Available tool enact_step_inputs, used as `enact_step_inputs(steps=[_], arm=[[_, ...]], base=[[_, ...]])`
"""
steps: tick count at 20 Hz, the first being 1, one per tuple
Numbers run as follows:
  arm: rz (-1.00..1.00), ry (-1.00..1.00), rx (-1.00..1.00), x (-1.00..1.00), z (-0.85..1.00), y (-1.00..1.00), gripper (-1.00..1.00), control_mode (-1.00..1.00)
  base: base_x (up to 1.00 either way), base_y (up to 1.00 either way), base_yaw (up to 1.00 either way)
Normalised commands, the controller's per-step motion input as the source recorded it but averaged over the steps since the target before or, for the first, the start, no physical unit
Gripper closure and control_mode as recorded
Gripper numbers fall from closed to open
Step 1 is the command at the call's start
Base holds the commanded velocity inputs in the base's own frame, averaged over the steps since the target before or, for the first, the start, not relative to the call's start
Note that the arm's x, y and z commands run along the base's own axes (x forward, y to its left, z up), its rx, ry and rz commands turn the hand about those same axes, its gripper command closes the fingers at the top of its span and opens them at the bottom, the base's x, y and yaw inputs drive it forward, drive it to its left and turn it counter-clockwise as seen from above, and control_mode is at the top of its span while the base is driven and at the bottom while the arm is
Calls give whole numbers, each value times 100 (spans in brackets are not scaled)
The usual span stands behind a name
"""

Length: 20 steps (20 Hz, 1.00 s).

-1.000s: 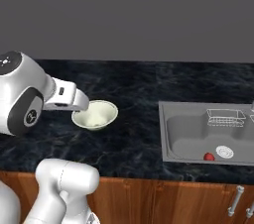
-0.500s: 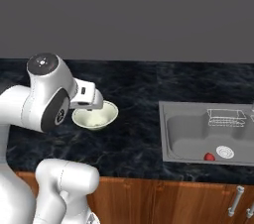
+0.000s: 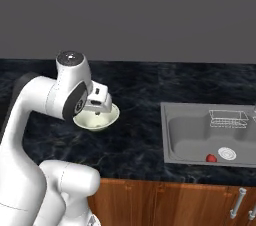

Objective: Clear the mugs and bowl far away from the sink.

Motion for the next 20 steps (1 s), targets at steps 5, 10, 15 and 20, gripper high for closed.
enact_step_inputs(steps=[5,10,15,20], arm=[[0,10,10,60,-13,-16,-100,-100],[0,2,3,39,-21,-9,-100,-100],[0,0,0,29,-22,-4,-100,-100],[0,0,8,16,-30,-18,-100,-100]], base=[[0,0,0],[0,0,0],[0,0,0],[0,0,0]])
